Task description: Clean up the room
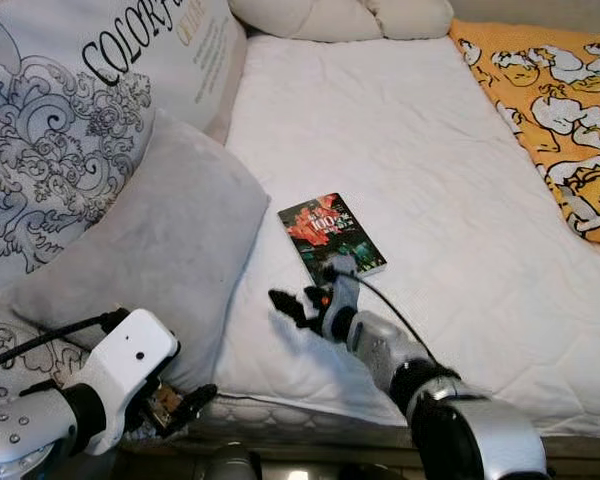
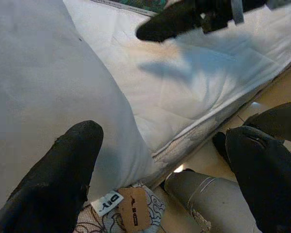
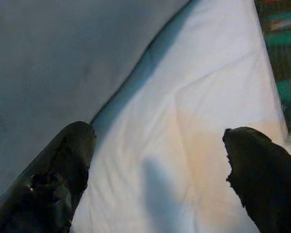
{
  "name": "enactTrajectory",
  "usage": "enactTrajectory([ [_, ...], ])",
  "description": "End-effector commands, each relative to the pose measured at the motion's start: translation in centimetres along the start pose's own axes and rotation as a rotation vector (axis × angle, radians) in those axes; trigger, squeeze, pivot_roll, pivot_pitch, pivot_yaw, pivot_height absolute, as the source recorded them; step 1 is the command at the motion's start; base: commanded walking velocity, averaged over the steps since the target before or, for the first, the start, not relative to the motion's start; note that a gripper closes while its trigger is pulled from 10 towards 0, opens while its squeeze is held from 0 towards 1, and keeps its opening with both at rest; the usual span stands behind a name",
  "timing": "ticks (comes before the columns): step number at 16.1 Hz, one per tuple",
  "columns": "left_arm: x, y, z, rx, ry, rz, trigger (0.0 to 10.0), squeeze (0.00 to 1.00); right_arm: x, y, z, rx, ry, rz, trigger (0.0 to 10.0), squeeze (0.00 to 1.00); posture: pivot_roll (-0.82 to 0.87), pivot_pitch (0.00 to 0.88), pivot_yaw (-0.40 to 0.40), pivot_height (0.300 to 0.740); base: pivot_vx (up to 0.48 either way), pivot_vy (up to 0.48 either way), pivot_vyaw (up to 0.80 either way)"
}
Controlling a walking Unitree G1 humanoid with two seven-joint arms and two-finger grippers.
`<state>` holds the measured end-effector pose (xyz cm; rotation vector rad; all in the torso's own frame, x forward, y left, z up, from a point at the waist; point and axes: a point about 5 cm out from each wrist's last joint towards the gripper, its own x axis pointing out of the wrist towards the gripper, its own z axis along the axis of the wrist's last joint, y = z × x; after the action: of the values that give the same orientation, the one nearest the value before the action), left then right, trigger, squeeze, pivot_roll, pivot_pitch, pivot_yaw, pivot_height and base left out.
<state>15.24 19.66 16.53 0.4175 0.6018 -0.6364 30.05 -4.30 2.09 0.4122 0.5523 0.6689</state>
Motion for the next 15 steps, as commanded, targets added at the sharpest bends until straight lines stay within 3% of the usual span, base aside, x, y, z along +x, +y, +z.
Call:
enactTrajectory([
  [1,-0.1,0.1,0.2,0.011,0.0,0.001,10.0,0.0,0.4,0.9,-0.3,0.017,-0.041,0.023,10.0,1.0,0.33,0.093,0.007,0.74,0.0,0.0,0.0],
  [4,0.3,0.1,0.3,0.01,-0.012,-0.002,10.0,0.0,-1.1,-1.7,2.1,0.027,-0.185,-0.067,10.0,1.0,0.31,0.079,0.005,0.74,0.0,0.0,0.0],
  [6,0.5,0.1,0.4,0.011,-0.017,-0.003,10.0,0.0,-1.5,-2.5,2.8,0.015,-0.211,-0.115,10.0,1.0,0.31,0.075,0.007,0.74,0.0,0.0,0.0],
  [9,0.6,0.2,0.5,0.015,-0.021,-0.003,10.0,0.0,-2.8,-5.1,4.4,-0.006,-0.201,-0.323,10.0,1.0,0.31,0.075,0.008,0.74,0.0,0.0,0.0],
  [11,0.5,0.2,0.4,0.016,-0.016,-0.004,10.0,0.0,-3.4,-6.4,4.3,0.005,-0.155,-0.485,10.0,1.0,0.31,0.083,0.008,0.74,0.0,0.0,0.0],
  [13,0.4,0.0,0.3,0.015,-0.009,-0.007,10.0,0.0,-3.8,-6.8,3.7,0.057,-0.142,-0.548,10.0,1.0,0.32,0.089,0.008,0.74,0.0,0.0,0.0],
  [15,0.2,-0.1,0.2,0.015,-0.001,-0.009,10.0,0.0,-3.0,-6.0,3.0,0.088,-0.115,-0.492,10.0,1.0,0.34,0.094,0.009,0.74,0.0,0.0,0.0],
])
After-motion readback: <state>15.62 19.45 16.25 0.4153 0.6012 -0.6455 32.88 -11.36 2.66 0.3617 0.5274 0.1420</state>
